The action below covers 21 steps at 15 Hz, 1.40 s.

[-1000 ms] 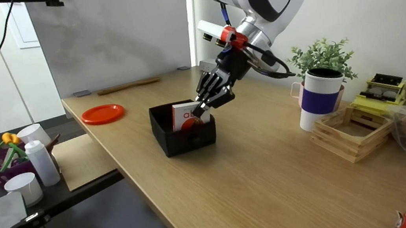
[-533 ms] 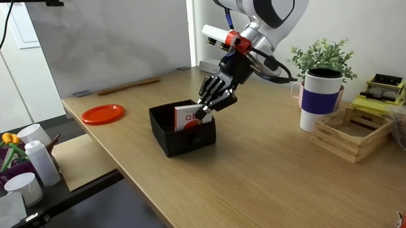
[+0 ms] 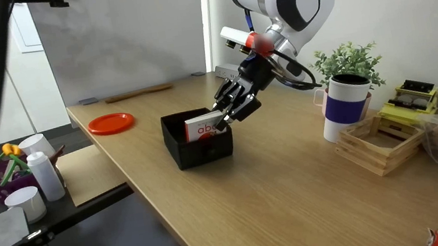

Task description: Put the book inside the black box

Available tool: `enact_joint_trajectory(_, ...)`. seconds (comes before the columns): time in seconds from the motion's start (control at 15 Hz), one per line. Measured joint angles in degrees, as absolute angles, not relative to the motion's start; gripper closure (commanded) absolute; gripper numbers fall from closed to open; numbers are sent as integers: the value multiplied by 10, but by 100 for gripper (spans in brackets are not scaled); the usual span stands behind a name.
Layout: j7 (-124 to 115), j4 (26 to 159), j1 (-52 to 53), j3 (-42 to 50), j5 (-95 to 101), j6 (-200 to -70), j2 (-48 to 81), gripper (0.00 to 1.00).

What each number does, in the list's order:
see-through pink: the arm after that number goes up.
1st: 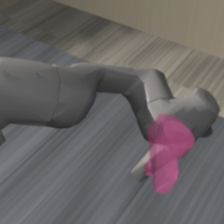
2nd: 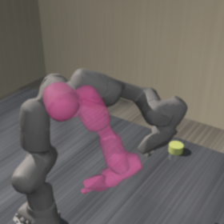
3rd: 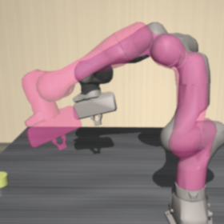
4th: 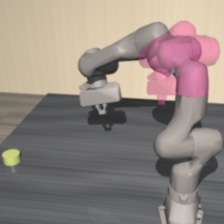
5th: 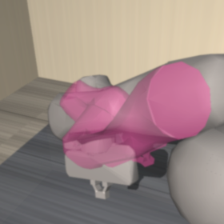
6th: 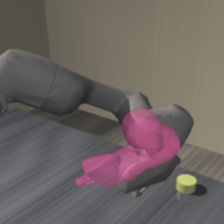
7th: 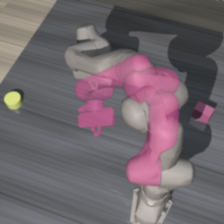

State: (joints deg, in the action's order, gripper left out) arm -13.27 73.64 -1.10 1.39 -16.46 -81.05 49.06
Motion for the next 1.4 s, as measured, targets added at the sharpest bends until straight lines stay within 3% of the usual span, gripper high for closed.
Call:
enact_joint_trajectory(0.13,-134,733,-11,14,-165,-809,491,5)
enact_joint_trajectory(0.27,-136,730,-11,14,-165,-808,492,0)
enact_joint_trajectory(1.4,-154,745,-18,20,-165,-814,436,0)
